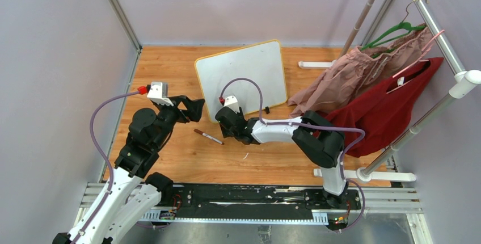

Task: Write a sentence on the whiteboard
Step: Move the whiteboard to the center of the board.

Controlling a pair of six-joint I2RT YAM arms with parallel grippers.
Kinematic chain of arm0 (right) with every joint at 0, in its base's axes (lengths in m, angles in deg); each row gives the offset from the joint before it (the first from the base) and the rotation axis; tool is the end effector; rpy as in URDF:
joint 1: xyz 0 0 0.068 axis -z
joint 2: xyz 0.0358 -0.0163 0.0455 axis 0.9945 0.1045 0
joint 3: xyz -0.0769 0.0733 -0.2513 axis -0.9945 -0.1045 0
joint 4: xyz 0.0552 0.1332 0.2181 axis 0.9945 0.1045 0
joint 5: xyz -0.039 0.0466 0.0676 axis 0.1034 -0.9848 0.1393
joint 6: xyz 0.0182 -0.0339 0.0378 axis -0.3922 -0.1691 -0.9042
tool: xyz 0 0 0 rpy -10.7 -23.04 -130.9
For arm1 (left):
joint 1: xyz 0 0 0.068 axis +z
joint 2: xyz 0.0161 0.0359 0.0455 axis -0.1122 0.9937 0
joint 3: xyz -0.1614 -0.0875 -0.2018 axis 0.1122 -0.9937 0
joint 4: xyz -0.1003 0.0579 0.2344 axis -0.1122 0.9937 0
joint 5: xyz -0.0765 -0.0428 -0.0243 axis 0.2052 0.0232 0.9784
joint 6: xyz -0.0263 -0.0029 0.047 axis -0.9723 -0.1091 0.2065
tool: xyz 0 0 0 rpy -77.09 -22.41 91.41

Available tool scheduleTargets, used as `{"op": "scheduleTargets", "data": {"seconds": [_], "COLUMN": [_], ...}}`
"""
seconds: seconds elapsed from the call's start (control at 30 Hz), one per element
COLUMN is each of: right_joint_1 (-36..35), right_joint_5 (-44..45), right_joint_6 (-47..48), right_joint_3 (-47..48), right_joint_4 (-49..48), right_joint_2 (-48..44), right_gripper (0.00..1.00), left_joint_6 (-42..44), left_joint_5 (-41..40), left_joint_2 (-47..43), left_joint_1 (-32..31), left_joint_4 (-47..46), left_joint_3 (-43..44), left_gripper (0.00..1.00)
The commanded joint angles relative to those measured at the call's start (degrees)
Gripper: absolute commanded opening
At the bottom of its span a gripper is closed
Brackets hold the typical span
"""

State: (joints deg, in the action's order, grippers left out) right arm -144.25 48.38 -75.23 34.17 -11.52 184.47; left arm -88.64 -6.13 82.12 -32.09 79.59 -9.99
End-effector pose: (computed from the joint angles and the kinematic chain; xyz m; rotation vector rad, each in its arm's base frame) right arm 0.2206 0.3564 0.1615 -0.4091 2.1947 0.3636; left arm 0.1312 -0.0588 0.3319 -0.0250 1.6612 -0.5421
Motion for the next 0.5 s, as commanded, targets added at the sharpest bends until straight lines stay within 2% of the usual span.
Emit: {"op": "scheduleTargets", "data": {"seconds": [0.0,0.13,0.23,0.47], "right_joint_1": [-0.9,-1.0,-1.1,-1.3], "right_joint_5": [-1.9,-5.9,-13.8,-30.4], "right_joint_6": [-1.2,1.4,7.7,17.5], "right_joint_3": [-2.2,-8.0,-13.3,-14.0], "right_joint_4": [1.5,-2.3,-9.5,-12.8], "right_joint_2": [-5.8,-12.9,-16.5,-15.7], "right_gripper": [0.58,0.56,0.5,0.49], "left_joint_6": [0.3,0.4,0.4,0.9], "left_joint_5": [0.0,-0.9,-1.4,-4.8], "left_joint_2": [-0.3,-1.1,-2.0,-5.1], "left_joint_1": [-0.4,-0.4,-0.4,-0.4], "left_joint_4": [-1.4,-1.1,-1.0,-0.8], "left_joint_3": [-0.4,-0.4,-0.3,-0.4], "left_gripper": [0.99,0.99,0.99,0.99]}}
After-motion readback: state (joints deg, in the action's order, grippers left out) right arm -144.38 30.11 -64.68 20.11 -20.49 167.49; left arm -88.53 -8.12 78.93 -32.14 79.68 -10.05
